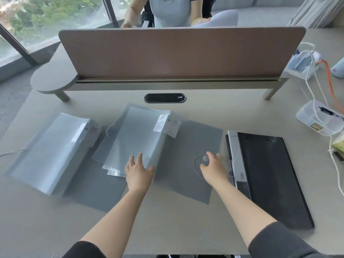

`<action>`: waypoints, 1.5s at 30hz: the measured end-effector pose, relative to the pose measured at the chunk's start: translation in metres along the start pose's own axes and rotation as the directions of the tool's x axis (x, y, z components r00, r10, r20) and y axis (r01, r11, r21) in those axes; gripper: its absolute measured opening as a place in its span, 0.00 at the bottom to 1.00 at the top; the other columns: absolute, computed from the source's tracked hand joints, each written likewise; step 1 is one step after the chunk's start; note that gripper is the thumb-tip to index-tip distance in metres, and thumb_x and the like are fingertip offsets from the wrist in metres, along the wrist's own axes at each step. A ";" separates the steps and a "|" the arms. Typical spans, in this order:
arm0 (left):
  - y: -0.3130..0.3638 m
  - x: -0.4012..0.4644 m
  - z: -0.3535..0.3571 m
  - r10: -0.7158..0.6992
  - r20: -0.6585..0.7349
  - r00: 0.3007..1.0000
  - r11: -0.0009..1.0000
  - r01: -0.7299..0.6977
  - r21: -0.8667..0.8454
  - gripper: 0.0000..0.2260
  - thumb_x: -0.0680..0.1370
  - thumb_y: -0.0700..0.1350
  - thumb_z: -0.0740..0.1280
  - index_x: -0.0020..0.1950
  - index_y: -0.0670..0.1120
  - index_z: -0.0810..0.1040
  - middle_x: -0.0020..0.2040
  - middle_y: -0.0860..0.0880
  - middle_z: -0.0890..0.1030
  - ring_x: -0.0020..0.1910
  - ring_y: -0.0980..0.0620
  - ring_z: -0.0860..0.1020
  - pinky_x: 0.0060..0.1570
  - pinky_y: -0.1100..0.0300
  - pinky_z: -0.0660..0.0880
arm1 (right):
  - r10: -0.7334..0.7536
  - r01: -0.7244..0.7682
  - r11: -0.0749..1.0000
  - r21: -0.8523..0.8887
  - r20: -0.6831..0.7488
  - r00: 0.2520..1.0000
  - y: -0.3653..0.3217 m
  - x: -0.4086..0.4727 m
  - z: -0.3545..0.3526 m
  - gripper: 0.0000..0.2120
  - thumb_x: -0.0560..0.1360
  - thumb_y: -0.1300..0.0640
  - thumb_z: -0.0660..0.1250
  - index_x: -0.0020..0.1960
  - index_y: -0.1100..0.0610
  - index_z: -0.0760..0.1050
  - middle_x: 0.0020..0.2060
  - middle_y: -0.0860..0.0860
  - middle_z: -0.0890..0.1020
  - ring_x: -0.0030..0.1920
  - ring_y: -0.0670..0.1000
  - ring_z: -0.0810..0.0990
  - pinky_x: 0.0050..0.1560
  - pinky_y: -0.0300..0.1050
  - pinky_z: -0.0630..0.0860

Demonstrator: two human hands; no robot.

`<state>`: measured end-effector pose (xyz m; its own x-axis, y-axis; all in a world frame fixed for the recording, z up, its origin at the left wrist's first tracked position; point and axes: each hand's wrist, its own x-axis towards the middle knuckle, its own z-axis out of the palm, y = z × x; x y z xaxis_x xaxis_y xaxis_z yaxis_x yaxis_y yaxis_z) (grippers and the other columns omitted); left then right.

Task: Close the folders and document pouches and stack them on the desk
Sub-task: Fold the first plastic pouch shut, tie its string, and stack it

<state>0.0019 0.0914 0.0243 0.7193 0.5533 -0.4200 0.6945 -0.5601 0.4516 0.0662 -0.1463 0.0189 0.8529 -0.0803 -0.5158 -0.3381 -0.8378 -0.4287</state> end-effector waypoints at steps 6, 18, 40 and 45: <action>0.003 0.012 -0.002 0.069 0.047 0.997 0.990 -0.074 0.117 0.34 0.76 0.57 0.66 0.79 0.55 0.57 0.81 0.48 0.53 0.79 0.45 0.51 0.74 0.44 0.54 | 0.094 -0.093 0.995 0.035 -0.052 0.994 -0.011 0.015 -0.008 0.26 0.78 0.51 0.57 0.76 0.50 0.61 0.72 0.55 0.65 0.62 0.60 0.74 0.52 0.51 0.68; -0.002 0.030 0.007 0.119 0.070 0.990 0.968 -0.131 0.212 0.34 0.75 0.59 0.68 0.78 0.56 0.59 0.80 0.50 0.55 0.79 0.46 0.51 0.74 0.45 0.54 | 0.320 -0.221 0.730 0.647 -0.038 0.947 -0.030 0.029 -0.016 0.28 0.74 0.63 0.57 0.74 0.54 0.64 0.42 0.51 0.78 0.31 0.53 0.77 0.47 0.51 0.77; -0.002 0.038 0.006 0.047 -0.003 0.999 0.967 -0.045 0.251 0.31 0.72 0.61 0.68 0.73 0.58 0.64 0.77 0.51 0.60 0.77 0.45 0.55 0.72 0.46 0.56 | 0.352 -0.296 0.726 0.621 0.034 0.935 -0.032 0.070 -0.038 0.04 0.70 0.67 0.61 0.40 0.59 0.72 0.28 0.54 0.68 0.28 0.52 0.64 0.30 0.43 0.60; -0.002 0.037 0.008 0.043 -0.022 0.999 0.973 -0.037 0.229 0.29 0.73 0.62 0.65 0.72 0.57 0.66 0.77 0.51 0.61 0.77 0.46 0.56 0.72 0.46 0.55 | 0.075 -0.076 0.959 0.273 0.017 0.997 -0.041 0.066 -0.060 0.05 0.72 0.59 0.63 0.40 0.53 0.77 0.32 0.45 0.80 0.31 0.49 0.74 0.32 0.41 0.65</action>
<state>0.0275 0.1084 0.0019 0.7482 0.5421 -0.3825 0.6522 -0.7067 0.2743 0.1600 -0.1491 0.0468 0.8183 -0.1331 -0.5592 -0.4980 -0.6499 -0.5741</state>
